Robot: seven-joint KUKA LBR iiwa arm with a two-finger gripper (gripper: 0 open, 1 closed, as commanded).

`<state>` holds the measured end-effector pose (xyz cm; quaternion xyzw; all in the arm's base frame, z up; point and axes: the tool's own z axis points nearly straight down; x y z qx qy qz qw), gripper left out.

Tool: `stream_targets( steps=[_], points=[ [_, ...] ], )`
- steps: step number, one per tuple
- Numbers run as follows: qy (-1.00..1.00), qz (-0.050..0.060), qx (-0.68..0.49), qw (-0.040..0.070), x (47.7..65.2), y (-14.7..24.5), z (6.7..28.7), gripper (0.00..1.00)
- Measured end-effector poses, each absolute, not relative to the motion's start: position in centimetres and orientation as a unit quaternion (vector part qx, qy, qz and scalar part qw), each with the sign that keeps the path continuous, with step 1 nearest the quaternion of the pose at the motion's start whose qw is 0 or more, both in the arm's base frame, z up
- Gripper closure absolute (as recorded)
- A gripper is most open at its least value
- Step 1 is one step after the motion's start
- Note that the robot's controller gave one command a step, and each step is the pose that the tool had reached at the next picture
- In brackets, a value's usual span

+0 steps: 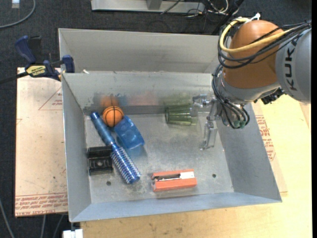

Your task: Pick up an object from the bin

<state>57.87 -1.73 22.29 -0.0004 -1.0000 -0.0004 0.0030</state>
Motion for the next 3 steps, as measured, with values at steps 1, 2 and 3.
stream_targets(
  steps=[1, 2, 3],
  points=[
    [-1.0, 0.0, 0.0, -0.001, 58.0, -1.7, 22.8, 0.0],
    [-1.0, 0.0, 0.009, -0.003, 58.5, -2.2, 18.9, 0.0],
    [-0.998, -0.001, 0.059, -0.002, 53.5, -1.9, 12.9, 0.0]
  ],
)
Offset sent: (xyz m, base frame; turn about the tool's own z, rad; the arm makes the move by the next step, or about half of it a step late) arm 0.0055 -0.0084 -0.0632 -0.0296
